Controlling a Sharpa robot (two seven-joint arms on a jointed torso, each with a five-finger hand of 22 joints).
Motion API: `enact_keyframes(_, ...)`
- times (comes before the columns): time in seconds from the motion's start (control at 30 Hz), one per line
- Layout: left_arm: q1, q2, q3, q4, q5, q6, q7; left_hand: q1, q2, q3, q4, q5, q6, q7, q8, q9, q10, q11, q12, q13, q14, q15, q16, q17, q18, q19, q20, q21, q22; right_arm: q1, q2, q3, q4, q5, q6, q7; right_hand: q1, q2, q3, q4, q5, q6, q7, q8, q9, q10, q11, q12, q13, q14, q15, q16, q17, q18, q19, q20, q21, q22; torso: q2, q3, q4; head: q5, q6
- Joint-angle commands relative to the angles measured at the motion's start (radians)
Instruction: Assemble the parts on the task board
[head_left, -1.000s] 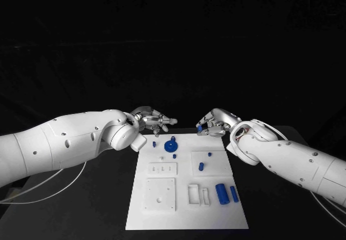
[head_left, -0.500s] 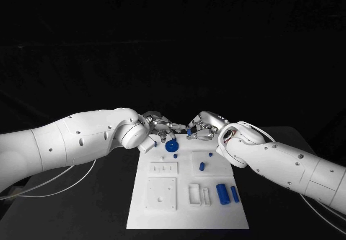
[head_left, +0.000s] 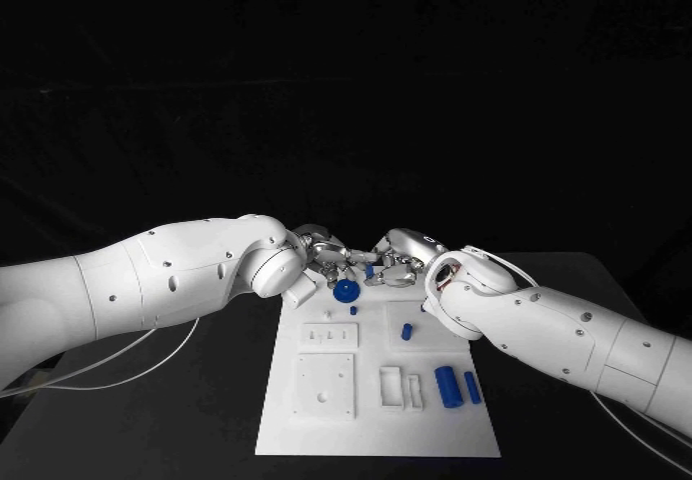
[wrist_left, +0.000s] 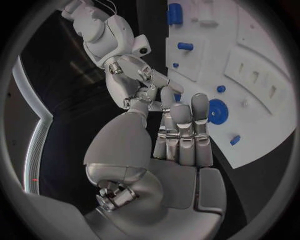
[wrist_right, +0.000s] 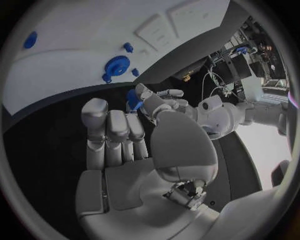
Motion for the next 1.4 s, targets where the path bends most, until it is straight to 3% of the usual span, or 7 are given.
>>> enact_keyframes(0.03,-0.002,0.007,0.0,0.0,-0.023,0.012,-0.033,0.006,0.0,0.004,-0.006,0.0,0.012,0.0,-0.004,0.002,0.05,-0.001,-0.005,0.001,0.001,-0.001,-0.005,0.002,-0.007,0.006,-0.001,-0.009,0.006,0.0,0.004,0.0,0.006,-0.022,0.013,-0.01,-0.004,-0.004,-0.002,0.006,0.007,0.002,-0.002,0.006,0.011,0.002,0.0,0.003,0.005,0.009,-0.001,-0.003,-0.001,-0.006,0.053,-0.005,-0.001,0.084,0.0,0.0006,-0.0008,-0.002,-0.002)
enact_keyframes(0.27,-0.009,0.007,-0.001,-0.003,-0.04,0.022,-0.055,0.01,0.014,-0.002,-0.034,0.033,0.048,-0.012,-0.004,0.034,0.05,-0.006,-0.01,0.001,0.001,-0.005,-0.004,0.005,-0.012,0.008,-0.004,-0.025,0.036,0.0,0.006,0.0,0.008,-0.023,0.018,-0.011,-0.003,-0.004,-0.001,0.007,0.011,0.003,-0.002,0.007,0.012,0.002,0.0,0.003,0.005,0.009,-0.001,-0.003,-0.001,-0.006,0.053,-0.005,-0.001,0.084,0.0,-0.0004,0.0013,-0.006,-0.003)
enact_keyframes(0.57,-0.01,0.002,-0.002,-0.003,-0.058,0.021,-0.066,0.009,0.016,-0.005,-0.042,0.037,0.061,-0.02,-0.004,0.103,0.049,-0.009,-0.008,0.001,0.002,-0.007,-0.003,0.009,-0.015,0.018,-0.007,-0.056,0.084,-0.001,0.007,-0.001,0.008,-0.024,0.024,-0.012,-0.003,-0.005,-0.001,0.008,0.016,0.004,-0.002,0.007,0.013,0.002,-0.001,0.003,0.005,0.009,-0.001,-0.004,-0.001,-0.006,0.053,-0.005,0.001,0.084,0.0,-0.001,0.0022,-0.008,-0.003)
enact_keyframes(0.83,-0.012,0.008,-0.002,-0.008,-0.063,0.02,-0.07,0.0,0.008,0.0,-0.025,0.025,0.041,-0.013,-0.005,0.096,0.049,-0.006,-0.012,0.002,0.001,-0.005,-0.001,0.011,-0.014,0.022,-0.005,-0.071,0.107,-0.001,0.009,-0.001,0.017,-0.024,0.029,-0.012,-0.003,-0.005,-0.001,0.009,0.02,0.005,-0.003,0.007,0.013,0.002,-0.001,0.003,0.005,0.009,-0.001,-0.004,-0.001,-0.006,0.053,-0.005,0.001,0.084,0.001,-0.0008,0.0015,-0.007,-0.004)
enact_keyframes(1.4,-0.021,0.018,-0.003,-0.022,-0.06,0.021,-0.083,-0.008,0.007,0.003,-0.008,0.031,0.033,-0.011,-0.005,0.086,0.049,-0.004,-0.018,0.005,0.0,-0.004,0.001,0.011,-0.013,0.031,-0.004,-0.103,0.156,-0.003,0.016,-0.001,0.023,-0.024,0.042,-0.01,-0.003,-0.005,-0.004,0.01,0.026,0.004,-0.003,0.006,0.014,0.0,-0.001,0.001,0.004,0.009,-0.001,-0.006,-0.002,-0.006,0.053,-0.005,0.001,0.084,0.0,0.0001,0.0014,-0.008,-0.007)
